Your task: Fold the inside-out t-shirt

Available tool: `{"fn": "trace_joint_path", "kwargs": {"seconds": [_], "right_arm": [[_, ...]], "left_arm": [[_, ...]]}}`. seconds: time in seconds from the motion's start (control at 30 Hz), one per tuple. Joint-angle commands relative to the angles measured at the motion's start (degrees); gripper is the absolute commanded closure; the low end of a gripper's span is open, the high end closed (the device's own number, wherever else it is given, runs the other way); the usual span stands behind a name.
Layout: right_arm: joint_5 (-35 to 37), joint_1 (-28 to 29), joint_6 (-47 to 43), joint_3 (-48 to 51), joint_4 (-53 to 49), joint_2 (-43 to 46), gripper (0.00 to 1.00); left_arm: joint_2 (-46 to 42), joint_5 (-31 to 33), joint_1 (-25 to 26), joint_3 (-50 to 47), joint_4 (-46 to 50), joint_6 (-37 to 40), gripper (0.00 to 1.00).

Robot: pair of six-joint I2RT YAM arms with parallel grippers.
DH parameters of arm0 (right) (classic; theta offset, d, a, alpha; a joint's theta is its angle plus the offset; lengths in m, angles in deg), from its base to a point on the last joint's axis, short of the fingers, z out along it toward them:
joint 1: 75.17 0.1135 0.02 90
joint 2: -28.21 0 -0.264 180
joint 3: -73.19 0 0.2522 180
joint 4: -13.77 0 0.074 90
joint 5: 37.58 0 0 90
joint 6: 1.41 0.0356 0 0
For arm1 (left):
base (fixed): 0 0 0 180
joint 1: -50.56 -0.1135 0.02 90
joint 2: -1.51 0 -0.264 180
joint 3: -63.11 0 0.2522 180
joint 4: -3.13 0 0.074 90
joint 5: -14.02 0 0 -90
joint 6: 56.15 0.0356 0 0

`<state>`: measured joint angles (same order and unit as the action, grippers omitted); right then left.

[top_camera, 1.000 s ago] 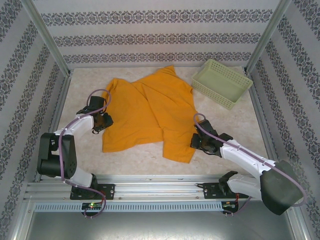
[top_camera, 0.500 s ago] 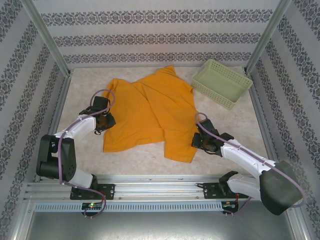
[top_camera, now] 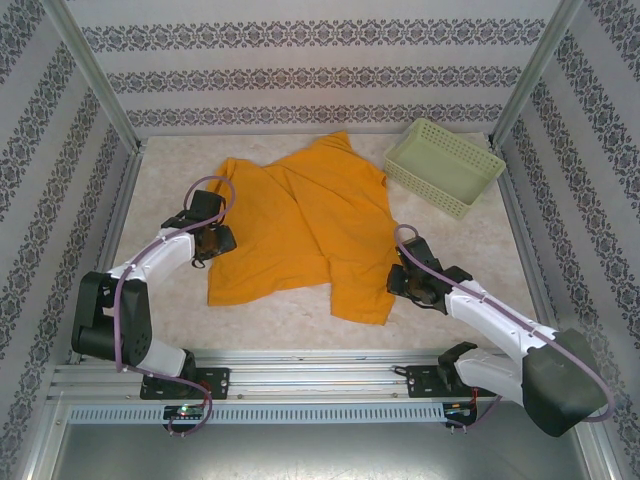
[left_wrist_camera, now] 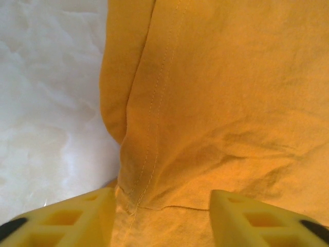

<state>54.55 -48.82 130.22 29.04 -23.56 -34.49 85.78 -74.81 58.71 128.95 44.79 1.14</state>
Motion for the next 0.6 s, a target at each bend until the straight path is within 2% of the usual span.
{"fn": "trace_joint_path", "kwargs": {"seconds": [0.0,0.1,0.33,0.57], "right_arm": [[0.7,-0.6,-1.2,-0.9,-1.4,0.4,0.82],[1.9,-1.7,-1.9,-1.5,-3.3,0.7,0.82],[-0.3,-4.6,-2.3,0.4,-2.7,3.6,0.82],[-0.3,-4.8,-1.9,1.0,-2.7,4.0,0.82]], "left_arm": [[-0.9,1.5,-0.5,0.0,0.3,0.2,0.42],[0.0,0.4,-2.3,0.0,-1.7,0.1,0.39],[6.4,-2.0,-2.7,5.8,-1.8,0.9,0.47],[7.8,-2.7,-2.7,6.2,-0.7,0.5,0.48]]}}
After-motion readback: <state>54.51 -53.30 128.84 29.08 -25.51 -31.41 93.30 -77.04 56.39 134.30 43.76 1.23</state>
